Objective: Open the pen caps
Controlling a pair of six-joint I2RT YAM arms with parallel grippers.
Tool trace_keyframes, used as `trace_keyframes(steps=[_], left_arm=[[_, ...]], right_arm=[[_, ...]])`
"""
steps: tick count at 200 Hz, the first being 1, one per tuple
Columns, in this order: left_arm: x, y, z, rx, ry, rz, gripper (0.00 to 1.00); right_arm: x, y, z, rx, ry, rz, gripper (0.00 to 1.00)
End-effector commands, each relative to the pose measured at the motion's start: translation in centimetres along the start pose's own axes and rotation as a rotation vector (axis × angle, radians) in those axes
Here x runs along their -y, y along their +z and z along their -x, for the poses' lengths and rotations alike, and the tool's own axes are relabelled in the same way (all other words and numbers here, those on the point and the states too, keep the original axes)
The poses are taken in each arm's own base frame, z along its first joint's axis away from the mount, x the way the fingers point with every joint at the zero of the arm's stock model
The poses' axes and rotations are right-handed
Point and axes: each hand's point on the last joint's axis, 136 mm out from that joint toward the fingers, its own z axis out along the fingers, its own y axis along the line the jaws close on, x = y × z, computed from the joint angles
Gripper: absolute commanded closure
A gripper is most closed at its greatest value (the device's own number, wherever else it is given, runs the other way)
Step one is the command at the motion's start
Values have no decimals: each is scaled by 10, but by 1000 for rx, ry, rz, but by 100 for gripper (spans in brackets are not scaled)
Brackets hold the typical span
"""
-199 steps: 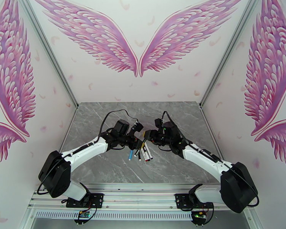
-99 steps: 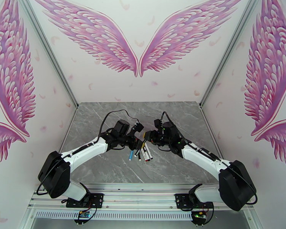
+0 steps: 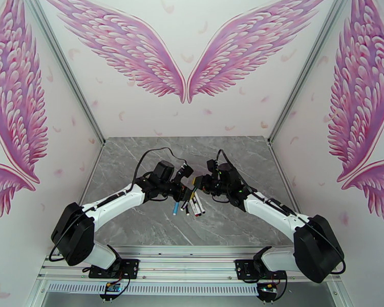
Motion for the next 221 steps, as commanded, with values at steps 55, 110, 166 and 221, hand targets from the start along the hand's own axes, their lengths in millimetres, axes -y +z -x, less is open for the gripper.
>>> trace_keyframes(steps=[55, 110, 166, 221], left_arm=[[18, -2, 18, 47, 19, -67, 62], [15, 4, 11, 22, 9, -63, 63], [16, 5, 10, 20, 5, -68, 76], [13, 1, 11, 28, 13, -33, 98]], right_arm=[[-21, -6, 2, 10, -25, 63, 88], [-28, -9, 5, 26, -23, 91, 88], [-34, -12, 9, 45, -22, 116, 88], [-23, -13, 9, 65, -10, 70, 88]])
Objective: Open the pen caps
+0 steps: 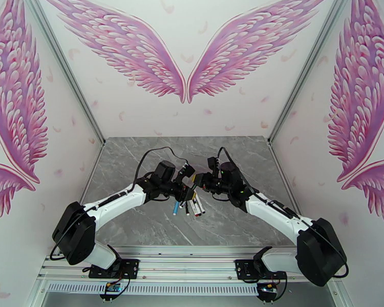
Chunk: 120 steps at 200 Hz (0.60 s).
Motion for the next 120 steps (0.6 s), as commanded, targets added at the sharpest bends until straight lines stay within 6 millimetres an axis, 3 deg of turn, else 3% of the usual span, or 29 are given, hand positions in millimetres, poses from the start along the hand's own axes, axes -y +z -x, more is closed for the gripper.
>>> trace_keyframes(steps=[1, 30, 66, 96, 120], left_arm=[[5, -4, 7, 14, 21, 6, 98], [5, -8, 4, 7, 50, 38, 100], [23, -7, -2, -22, 45, -62, 100], [21, -7, -3, -21, 49, -39, 100], [16, -3, -7, -40, 76, 42, 100]], right_arm=[[-3, -5, 2, 33, 0, 0, 88], [-3, -11, 9, 64, -3, 2, 89], [-30, -22, 18, 75, -126, 127, 89], [-41, -34, 24, 108, -186, 148, 88], [-35, -38, 32, 140, -164, 76, 88]])
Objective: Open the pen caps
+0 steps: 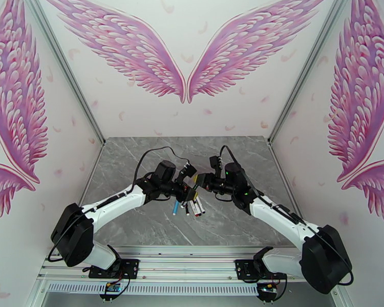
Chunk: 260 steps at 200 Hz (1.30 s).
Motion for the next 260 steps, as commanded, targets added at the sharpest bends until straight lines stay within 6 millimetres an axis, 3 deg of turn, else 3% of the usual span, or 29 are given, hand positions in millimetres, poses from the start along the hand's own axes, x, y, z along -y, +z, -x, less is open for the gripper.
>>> trace_keyframes(steps=[1, 48, 80, 115, 173, 204, 228, 260], left_arm=[[0, -1, -15, -66, 6, 69, 100], [1, 8, -16, -63, 112, 248, 100], [10, 14, -19, -62, 109, 207, 100], [26, 14, -20, -53, 61, 69, 100], [29, -7, -10, 1, 16, -19, 100], [28, -10, -12, 4, 14, -18, 100], [30, -8, -15, -9, 11, -40, 100], [18, -5, -20, -25, 24, 43, 100]], right_arm=[[-19, -16, 30, 115, -73, 4, 88], [11, -20, 43, 169, 51, -156, 88], [15, -22, 49, 187, 55, -187, 89], [-1, -23, 52, 187, -13, -67, 88], [-27, -30, 49, 154, -144, 73, 88], [-20, -33, 52, 163, -133, 33, 88], [-31, -35, 53, 165, -169, 76, 88], [-25, -36, 59, 185, -152, 35, 88]])
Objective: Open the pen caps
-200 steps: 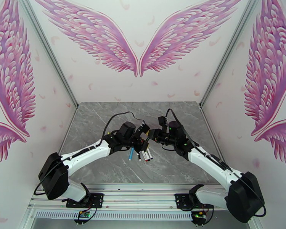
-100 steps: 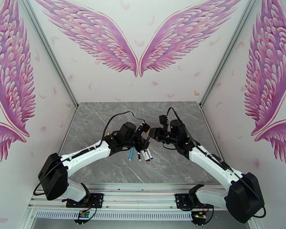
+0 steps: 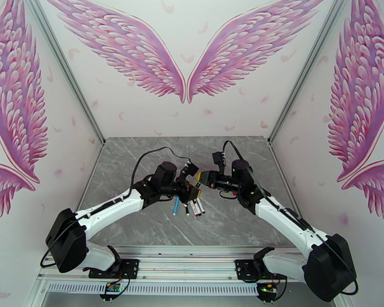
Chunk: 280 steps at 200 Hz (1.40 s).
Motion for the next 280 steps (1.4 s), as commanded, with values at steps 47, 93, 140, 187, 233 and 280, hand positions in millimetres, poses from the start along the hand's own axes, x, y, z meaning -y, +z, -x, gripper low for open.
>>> trace_keyframes(steps=[47, 93, 140, 187, 233, 280], left_arm=[[-14, 5, -45, -140, 37, 168, 100], [-2, 18, -49, -157, 27, 119, 100], [-3, 4, -31, -64, -25, 90, 100], [-22, -19, -13, 68, -98, 130, 100], [-41, -38, -7, 142, -155, 170, 100], [-49, -45, -18, 141, -165, 218, 100]], right_arm=[[41, -26, 57, 254, 70, -268, 89], [57, -29, 61, 288, 100, -341, 89], [62, -27, 42, 170, 19, -322, 86], [108, -55, -2, -22, -108, -549, 80], [174, -99, -19, -108, -78, -850, 79], [223, -121, -9, -152, -21, -1053, 77]])
